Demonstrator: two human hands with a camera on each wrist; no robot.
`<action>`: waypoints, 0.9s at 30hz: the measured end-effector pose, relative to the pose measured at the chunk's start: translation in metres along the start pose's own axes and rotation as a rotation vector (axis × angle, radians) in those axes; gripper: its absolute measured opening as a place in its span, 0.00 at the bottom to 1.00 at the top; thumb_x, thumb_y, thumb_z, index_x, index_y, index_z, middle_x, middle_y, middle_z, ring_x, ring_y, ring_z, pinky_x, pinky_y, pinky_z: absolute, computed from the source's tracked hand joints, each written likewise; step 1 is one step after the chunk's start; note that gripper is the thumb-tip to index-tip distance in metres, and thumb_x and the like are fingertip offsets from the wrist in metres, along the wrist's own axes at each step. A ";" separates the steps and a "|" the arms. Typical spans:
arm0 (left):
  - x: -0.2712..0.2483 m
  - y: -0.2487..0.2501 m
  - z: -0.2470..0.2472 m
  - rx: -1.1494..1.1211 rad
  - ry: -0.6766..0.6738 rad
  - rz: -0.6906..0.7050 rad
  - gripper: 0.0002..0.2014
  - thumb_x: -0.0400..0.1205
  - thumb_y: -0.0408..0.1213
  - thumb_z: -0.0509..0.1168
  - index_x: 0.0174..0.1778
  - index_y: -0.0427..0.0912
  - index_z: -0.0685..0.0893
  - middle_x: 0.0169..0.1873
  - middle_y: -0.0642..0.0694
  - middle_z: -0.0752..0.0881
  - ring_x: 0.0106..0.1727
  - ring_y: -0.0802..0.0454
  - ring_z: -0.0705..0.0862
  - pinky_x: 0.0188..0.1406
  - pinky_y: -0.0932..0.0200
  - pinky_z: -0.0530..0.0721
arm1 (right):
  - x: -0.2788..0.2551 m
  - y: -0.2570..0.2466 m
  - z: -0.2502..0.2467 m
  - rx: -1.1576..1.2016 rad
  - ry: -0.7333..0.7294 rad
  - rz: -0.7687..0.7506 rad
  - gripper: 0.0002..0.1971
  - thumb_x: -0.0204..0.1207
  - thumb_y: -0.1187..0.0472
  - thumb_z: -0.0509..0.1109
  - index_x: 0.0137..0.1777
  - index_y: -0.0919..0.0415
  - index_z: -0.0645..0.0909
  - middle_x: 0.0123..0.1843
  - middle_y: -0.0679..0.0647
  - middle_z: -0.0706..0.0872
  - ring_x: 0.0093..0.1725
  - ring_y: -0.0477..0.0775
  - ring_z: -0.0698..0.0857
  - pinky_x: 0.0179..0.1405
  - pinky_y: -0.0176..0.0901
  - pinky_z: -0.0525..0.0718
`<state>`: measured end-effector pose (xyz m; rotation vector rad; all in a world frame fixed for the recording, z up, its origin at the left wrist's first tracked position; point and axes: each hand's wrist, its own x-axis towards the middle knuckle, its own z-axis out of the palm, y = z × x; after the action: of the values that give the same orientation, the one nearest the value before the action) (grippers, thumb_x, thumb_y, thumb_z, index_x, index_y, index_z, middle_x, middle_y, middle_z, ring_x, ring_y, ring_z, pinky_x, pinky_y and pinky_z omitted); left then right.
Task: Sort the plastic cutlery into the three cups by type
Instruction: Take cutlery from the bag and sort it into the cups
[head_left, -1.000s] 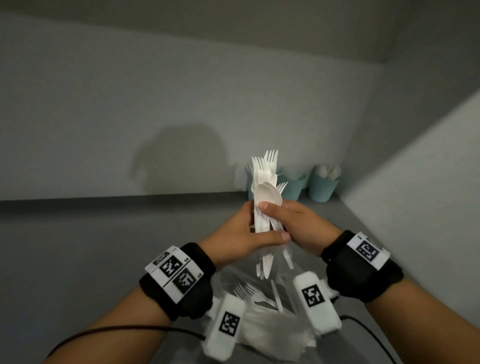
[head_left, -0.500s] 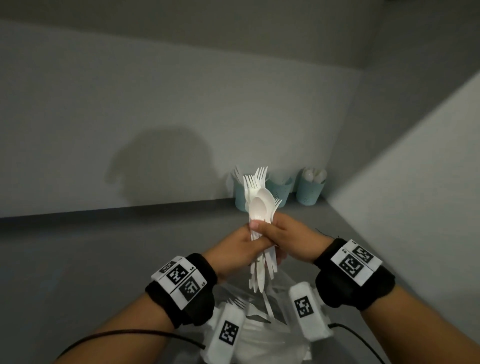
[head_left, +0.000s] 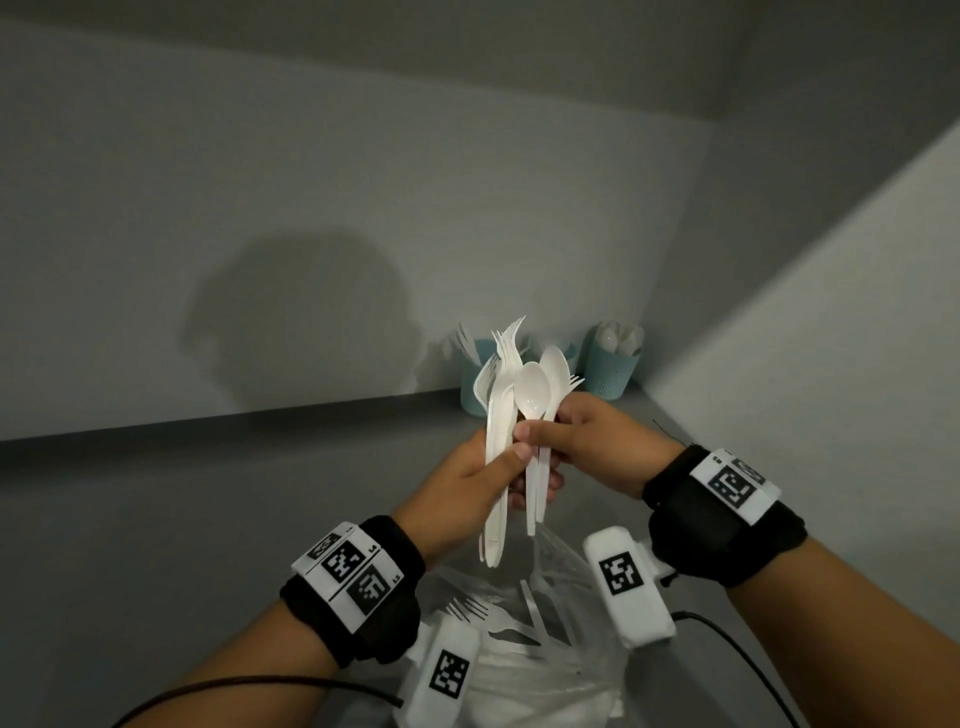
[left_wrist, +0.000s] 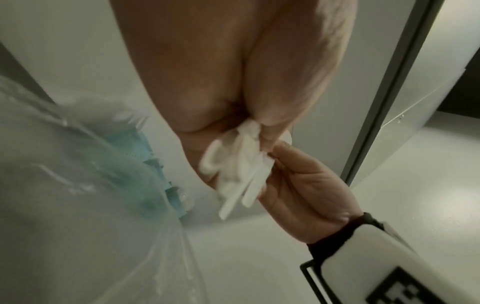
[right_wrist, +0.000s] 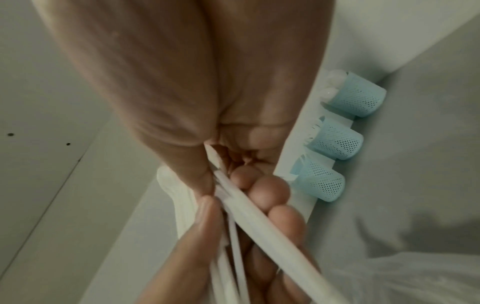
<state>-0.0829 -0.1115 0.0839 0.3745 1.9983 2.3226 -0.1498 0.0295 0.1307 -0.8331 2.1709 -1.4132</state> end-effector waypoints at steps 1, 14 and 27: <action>0.002 -0.003 0.002 -0.008 0.043 0.016 0.14 0.88 0.36 0.54 0.67 0.41 0.75 0.48 0.44 0.89 0.49 0.49 0.90 0.45 0.60 0.87 | 0.001 0.001 0.002 0.019 0.039 0.003 0.13 0.81 0.67 0.63 0.36 0.74 0.80 0.28 0.65 0.81 0.23 0.58 0.76 0.26 0.40 0.78; 0.028 -0.022 0.036 -0.035 0.257 0.077 0.12 0.88 0.36 0.53 0.65 0.42 0.75 0.46 0.43 0.87 0.43 0.54 0.88 0.47 0.59 0.87 | -0.003 0.024 -0.001 0.108 0.666 0.010 0.13 0.64 0.67 0.81 0.42 0.63 0.78 0.33 0.56 0.82 0.25 0.49 0.83 0.19 0.35 0.79; 0.093 -0.029 0.067 0.023 0.410 0.088 0.11 0.88 0.40 0.55 0.64 0.49 0.78 0.51 0.44 0.90 0.52 0.51 0.89 0.48 0.61 0.88 | 0.005 0.049 -0.072 0.120 0.476 -0.051 0.08 0.68 0.65 0.78 0.35 0.68 0.84 0.28 0.59 0.84 0.21 0.44 0.80 0.23 0.32 0.80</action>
<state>-0.1618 -0.0240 0.0775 -0.0202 2.2172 2.6048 -0.2112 0.0892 0.1141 -0.5506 2.3778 -1.9019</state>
